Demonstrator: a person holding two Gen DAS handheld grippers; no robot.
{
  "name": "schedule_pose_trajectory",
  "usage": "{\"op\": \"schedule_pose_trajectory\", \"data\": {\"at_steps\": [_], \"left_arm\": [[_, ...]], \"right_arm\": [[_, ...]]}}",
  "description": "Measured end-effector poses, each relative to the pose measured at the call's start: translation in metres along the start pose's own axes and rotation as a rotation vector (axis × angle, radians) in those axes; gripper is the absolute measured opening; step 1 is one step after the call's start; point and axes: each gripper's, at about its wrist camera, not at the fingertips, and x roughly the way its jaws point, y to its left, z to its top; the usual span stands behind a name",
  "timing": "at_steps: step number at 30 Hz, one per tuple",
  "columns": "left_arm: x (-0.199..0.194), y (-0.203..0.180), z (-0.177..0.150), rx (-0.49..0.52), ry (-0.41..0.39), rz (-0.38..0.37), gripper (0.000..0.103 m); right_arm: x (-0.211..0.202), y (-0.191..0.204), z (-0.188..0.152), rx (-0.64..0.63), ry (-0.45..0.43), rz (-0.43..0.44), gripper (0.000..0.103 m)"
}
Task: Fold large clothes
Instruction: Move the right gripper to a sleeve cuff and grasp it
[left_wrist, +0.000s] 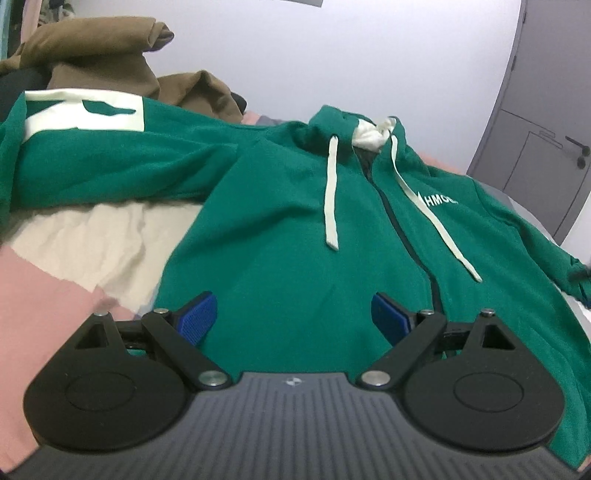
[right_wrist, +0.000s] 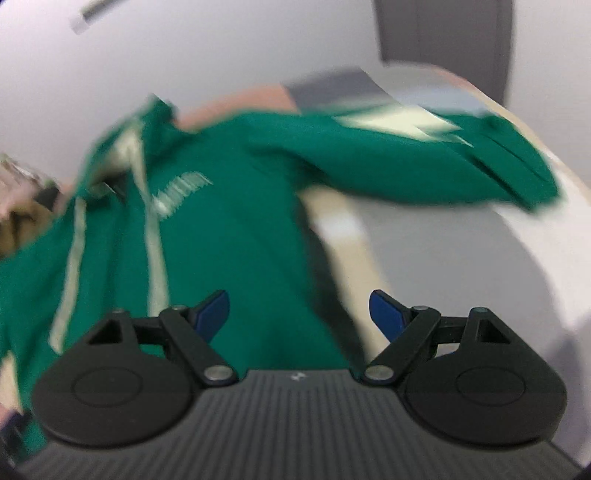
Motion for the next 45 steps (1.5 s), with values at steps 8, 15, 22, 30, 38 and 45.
{"op": "schedule_pose_trajectory", "data": {"at_steps": [8,15,22,30,38,45], "left_arm": [[0.003,0.003,-0.004,-0.005,0.036,0.027,0.093],[-0.009,0.007,-0.005,-0.048,0.037,-0.011,0.093],[-0.017,0.007,-0.007,-0.067,0.048,-0.047,0.093],[-0.013,-0.001,-0.011,-0.022,0.058,-0.025,0.093],[-0.009,-0.009,-0.009,-0.012,0.050,-0.015,0.093],[-0.004,-0.024,-0.004,0.017,0.043,-0.024,0.093]], "right_arm": [[0.005,-0.070,-0.048,0.020,0.334,0.068,0.083],[-0.007,-0.046,-0.078,-0.145,0.379,0.163,0.014],[-0.053,-0.046,-0.075,-0.214,0.321,0.217,0.010],[-0.047,-0.074,-0.060,-0.112,0.285,0.274,0.029],[-0.030,-0.138,0.006,-0.040,-0.049,0.119,0.067],[0.031,-0.172,0.048,-0.193,-0.264,-0.132,0.067]]}}
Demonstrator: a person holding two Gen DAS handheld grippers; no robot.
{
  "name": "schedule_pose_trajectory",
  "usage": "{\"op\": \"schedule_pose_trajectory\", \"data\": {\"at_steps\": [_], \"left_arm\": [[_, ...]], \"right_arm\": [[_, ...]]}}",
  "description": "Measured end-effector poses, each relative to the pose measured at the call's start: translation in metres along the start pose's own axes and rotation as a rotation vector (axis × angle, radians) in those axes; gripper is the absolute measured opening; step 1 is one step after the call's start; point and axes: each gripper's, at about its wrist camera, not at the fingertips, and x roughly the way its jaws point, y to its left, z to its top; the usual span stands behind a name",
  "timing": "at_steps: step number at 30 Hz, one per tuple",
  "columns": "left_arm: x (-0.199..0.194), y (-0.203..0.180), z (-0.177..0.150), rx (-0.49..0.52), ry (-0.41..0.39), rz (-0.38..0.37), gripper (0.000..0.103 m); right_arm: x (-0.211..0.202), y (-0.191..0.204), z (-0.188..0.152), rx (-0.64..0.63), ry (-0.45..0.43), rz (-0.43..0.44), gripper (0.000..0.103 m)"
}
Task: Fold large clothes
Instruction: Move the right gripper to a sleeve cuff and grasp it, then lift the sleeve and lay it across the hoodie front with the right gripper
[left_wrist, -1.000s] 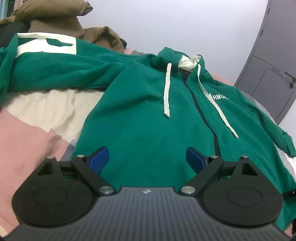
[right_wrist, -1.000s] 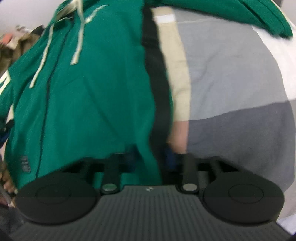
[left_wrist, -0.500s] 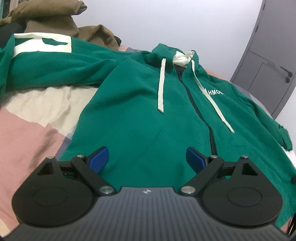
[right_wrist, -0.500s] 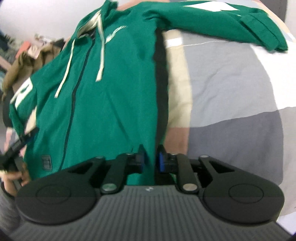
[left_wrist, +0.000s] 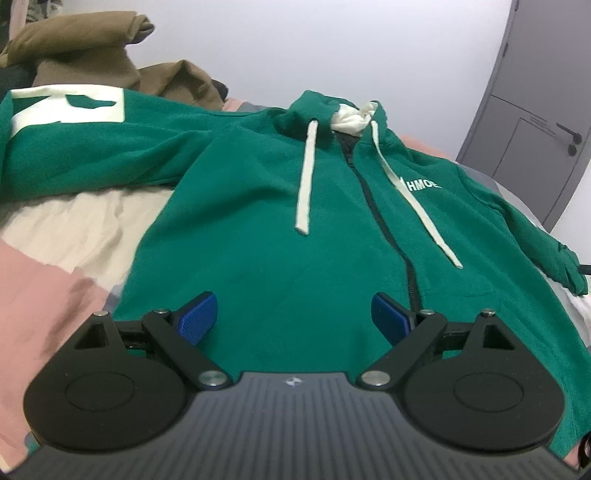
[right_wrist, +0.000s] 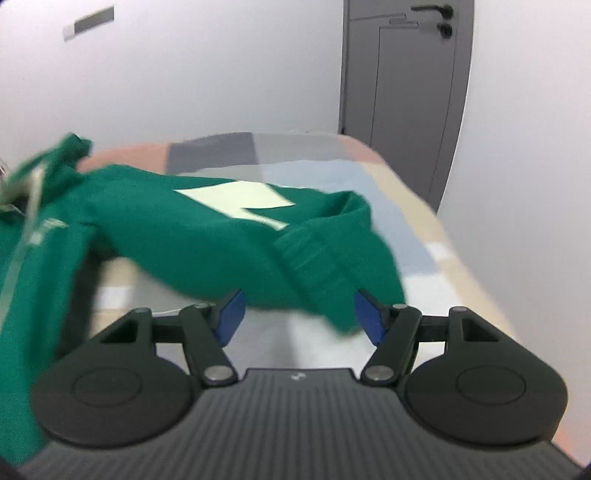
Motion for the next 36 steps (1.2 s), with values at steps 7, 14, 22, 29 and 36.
{"op": "schedule_pose_trajectory", "data": {"at_steps": [7,14,22,29,36], "left_arm": [[0.011,-0.018,0.011,-0.002,0.011,-0.034,0.093],[0.025,-0.024,0.017,-0.028,0.032,-0.031,0.093],[0.028,-0.025,0.023,-0.044,0.029,-0.021,0.093],[0.037,-0.018,0.023,-0.079,0.059,0.007,0.093],[0.063,-0.021,0.031,-0.081,0.116,0.061,0.093]], "right_arm": [[0.064,-0.002,-0.015,-0.147,-0.054,-0.157,0.070],[0.093,-0.006,-0.013,-0.279,-0.060,-0.093,0.085],[0.088,-0.083,0.009,0.184,-0.108,-0.065,0.037],[0.100,-0.146,0.016,0.427,-0.128,-0.126,0.020],[0.121,-0.152,0.025,0.469,-0.121,-0.181,0.019]]}}
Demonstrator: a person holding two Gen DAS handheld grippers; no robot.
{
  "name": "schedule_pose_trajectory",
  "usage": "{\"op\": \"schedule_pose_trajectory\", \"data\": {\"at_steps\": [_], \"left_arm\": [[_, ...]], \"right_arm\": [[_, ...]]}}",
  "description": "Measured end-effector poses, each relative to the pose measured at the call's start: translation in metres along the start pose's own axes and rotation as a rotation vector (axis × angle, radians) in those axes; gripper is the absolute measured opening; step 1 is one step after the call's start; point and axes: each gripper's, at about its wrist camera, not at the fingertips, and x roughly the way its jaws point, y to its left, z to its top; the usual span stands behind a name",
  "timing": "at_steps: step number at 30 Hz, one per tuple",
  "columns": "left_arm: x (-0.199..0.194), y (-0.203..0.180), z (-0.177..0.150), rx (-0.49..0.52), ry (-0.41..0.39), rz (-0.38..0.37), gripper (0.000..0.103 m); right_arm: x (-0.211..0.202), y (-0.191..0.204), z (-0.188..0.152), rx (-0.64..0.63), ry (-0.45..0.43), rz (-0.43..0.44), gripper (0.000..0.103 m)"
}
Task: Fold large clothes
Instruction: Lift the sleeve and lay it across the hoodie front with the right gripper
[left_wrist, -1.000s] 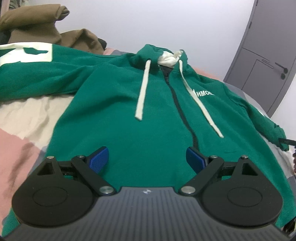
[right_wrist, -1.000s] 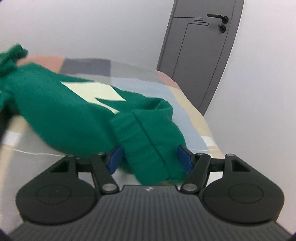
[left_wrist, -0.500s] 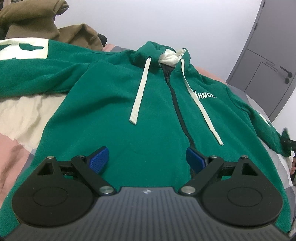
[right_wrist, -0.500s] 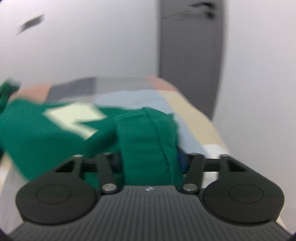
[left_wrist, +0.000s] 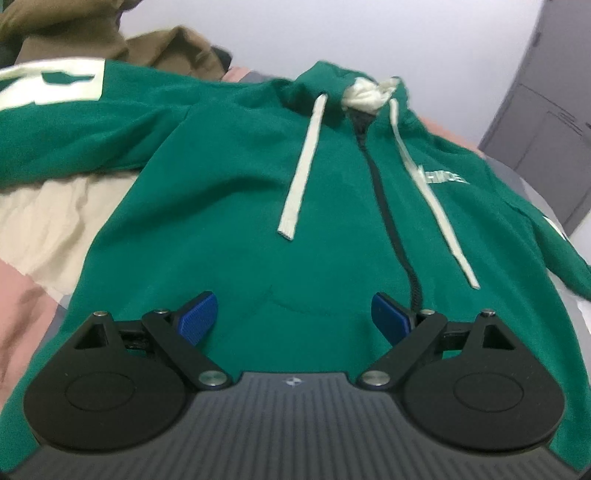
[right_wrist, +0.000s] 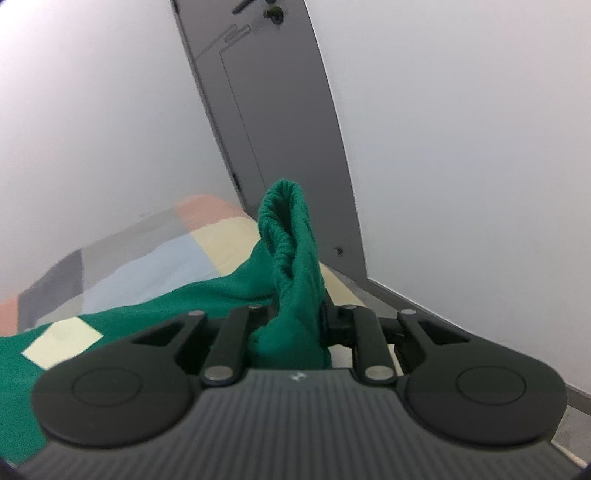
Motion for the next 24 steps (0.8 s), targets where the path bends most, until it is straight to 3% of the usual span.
{"op": "schedule_pose_trajectory", "data": {"at_steps": [6,8,12,17,24], "left_arm": [[0.010,0.001,0.017,0.011,-0.032,0.082,0.092],[0.000,0.006,0.026,-0.035,-0.062,0.057,0.092],[-0.020,0.012,0.040,-0.107,-0.089,-0.011,0.092],[-0.056,0.003,0.042,-0.067,-0.205,-0.037,0.092],[-0.088,0.019,0.024,-0.090,-0.269,-0.098,0.093]], "right_arm": [[-0.015,0.015,0.019,-0.009,-0.028,0.001,0.019],[-0.032,0.024,0.032,-0.024,-0.060,0.027,0.020],[-0.081,0.058,0.064,-0.018,-0.136,0.133,0.020],[-0.163,0.121,0.096,-0.066,-0.223,0.297,0.020],[-0.296,0.221,0.096,-0.209,-0.305,0.535,0.020]]}}
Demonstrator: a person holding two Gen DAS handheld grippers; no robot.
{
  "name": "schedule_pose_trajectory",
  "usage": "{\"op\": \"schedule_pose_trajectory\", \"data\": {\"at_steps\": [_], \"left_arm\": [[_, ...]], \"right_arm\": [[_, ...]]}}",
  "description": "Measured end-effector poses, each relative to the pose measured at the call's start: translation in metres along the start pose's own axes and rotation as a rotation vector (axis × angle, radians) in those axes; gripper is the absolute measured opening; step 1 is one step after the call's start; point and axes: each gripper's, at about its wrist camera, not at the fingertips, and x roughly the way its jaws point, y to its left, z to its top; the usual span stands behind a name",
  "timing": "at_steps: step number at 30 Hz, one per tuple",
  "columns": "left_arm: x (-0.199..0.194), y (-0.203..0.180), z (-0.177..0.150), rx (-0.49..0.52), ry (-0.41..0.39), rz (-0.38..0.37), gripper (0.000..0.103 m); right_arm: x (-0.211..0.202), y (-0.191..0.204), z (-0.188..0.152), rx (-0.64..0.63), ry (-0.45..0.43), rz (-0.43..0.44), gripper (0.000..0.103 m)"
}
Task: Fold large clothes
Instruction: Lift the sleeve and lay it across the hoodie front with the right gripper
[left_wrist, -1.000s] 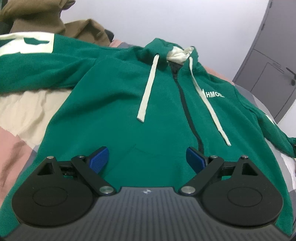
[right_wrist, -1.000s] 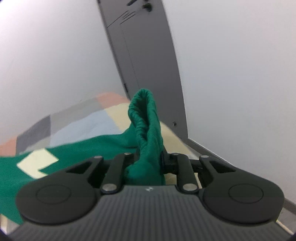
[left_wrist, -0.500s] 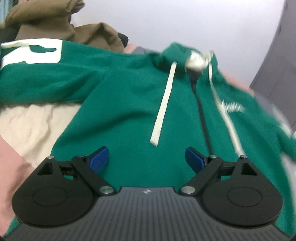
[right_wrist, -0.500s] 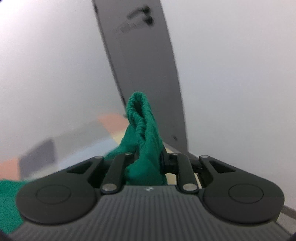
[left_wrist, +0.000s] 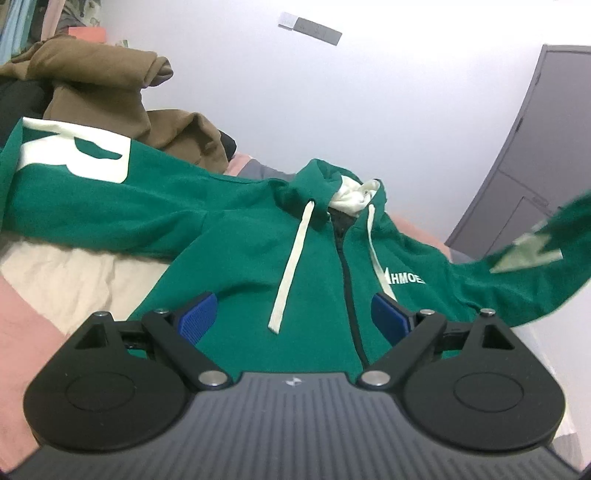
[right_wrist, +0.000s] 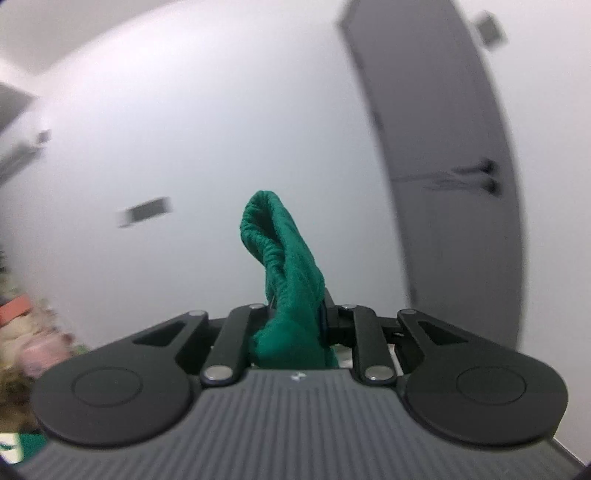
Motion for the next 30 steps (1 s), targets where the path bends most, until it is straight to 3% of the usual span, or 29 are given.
{"op": "schedule_pose_trajectory", "data": {"at_steps": [6,9,14,19,22,28,30], "left_arm": [[-0.025,0.025,-0.009,0.018,-0.047,-0.010,0.093],[-0.036,0.043,-0.010,-0.003,-0.059,-0.016,0.093],[-0.047,0.071,-0.008,-0.046,-0.083,-0.043,0.093],[-0.046,0.094,-0.007,-0.096,-0.067,-0.069,0.093],[-0.045,0.101,-0.007,-0.070,-0.065,-0.060,0.093],[-0.041,0.109,-0.010,-0.072,-0.045,-0.063,0.093],[-0.040,0.107,-0.010,-0.068,-0.050,-0.067,0.093]], "right_arm": [[-0.046,0.121,-0.012,-0.118,0.034,0.164,0.020],[-0.049,0.172,-0.041,-0.211,0.067,0.226,0.020],[-0.047,0.243,-0.119,-0.322,0.198,0.300,0.020],[-0.053,0.297,-0.199,-0.375,0.345,0.353,0.022],[-0.072,0.326,-0.243,-0.422,0.425,0.377,0.022],[-0.075,0.343,-0.300,-0.488,0.560,0.417,0.024],[-0.072,0.343,-0.312,-0.461,0.591,0.425,0.033]]}}
